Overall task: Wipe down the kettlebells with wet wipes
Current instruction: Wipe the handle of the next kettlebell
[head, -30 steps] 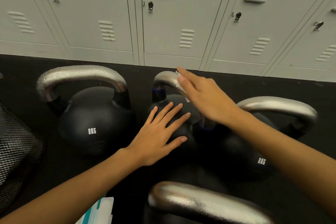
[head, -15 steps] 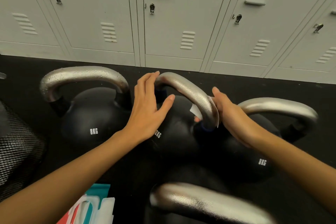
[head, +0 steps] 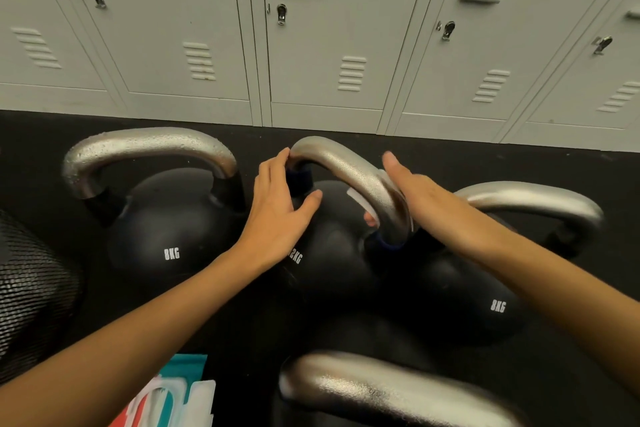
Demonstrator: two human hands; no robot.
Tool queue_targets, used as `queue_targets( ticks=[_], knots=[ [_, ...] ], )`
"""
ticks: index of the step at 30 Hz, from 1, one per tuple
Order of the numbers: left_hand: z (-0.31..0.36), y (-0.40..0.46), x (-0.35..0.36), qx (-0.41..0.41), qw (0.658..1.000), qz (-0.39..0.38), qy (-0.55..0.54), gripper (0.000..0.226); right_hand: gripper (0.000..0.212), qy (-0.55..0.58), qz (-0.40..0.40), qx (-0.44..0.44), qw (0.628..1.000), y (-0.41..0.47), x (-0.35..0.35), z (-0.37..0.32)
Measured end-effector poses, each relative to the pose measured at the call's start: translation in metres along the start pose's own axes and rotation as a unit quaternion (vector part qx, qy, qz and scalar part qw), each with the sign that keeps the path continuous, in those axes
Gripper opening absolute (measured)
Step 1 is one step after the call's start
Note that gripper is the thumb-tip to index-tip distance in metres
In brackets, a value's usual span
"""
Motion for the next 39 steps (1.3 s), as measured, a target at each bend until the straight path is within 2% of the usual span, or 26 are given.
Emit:
queue_targets(
  ticks=[3,8,10,14,17,19,23,28,30,33,37,39],
  knots=[
    [-0.001,-0.001,0.000,-0.002,1.000,0.002,-0.007,0.076,0.066,0.002,0.006,0.004,1.000,-0.007,-0.001,0.008],
    [-0.004,-0.002,-0.002,0.001,1.000,0.000,-0.011,0.076,0.067,0.036,0.007,0.000,0.999,0.019,0.007,-0.024],
    [-0.004,-0.003,-0.002,0.000,1.000,-0.002,-0.011,0.076,0.058,0.029,0.030,-0.010,0.999,0.025,0.011,-0.028],
    [-0.004,-0.003,-0.002,0.000,1.000,-0.002,-0.010,0.078,0.040,0.033,0.130,-0.071,0.988,0.003,0.023,-0.008],
    [-0.004,-0.003,-0.002,-0.003,1.000,0.003,-0.009,0.077,0.033,0.076,0.154,-0.152,0.973,-0.022,0.034,0.021],
    [-0.003,-0.003,-0.002,-0.005,1.000,0.003,-0.016,0.076,0.043,0.067,0.167,-0.187,0.966,-0.032,0.037,0.038],
    [-0.002,-0.001,-0.007,-0.014,0.999,0.001,-0.032,0.071,0.047,-0.036,0.173,-0.274,0.945,-0.040,0.035,0.049],
    [0.004,-0.002,-0.019,-0.042,0.996,0.020,-0.082,0.070,0.048,-0.254,0.159,-0.323,0.898,-0.007,0.026,0.013],
    [0.007,-0.006,-0.023,-0.041,0.995,0.027,-0.090,0.067,0.047,-0.321,0.141,-0.304,0.886,0.008,0.024,-0.011],
    [0.009,-0.016,-0.031,-0.037,0.995,0.028,-0.090,0.060,0.045,-0.392,0.071,-0.255,0.881,0.029,0.022,-0.046],
    [0.006,-0.034,-0.041,-0.037,0.997,0.011,-0.070,0.047,0.037,-0.418,-0.003,-0.181,0.890,0.055,0.025,-0.095],
    [0.002,-0.045,-0.046,-0.041,0.997,0.005,-0.058,0.040,0.032,-0.475,-0.049,-0.146,0.867,0.075,0.034,-0.111]
  ],
)
Point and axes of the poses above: each hand's wrist, its own y-axis towards the middle knuckle, its own x-axis out of the palm, z = x × y, the point moved 1 cm from there along y, towards the middle knuckle, and after that the axes turned 4 degrees about -y, right-handed, at the moved point
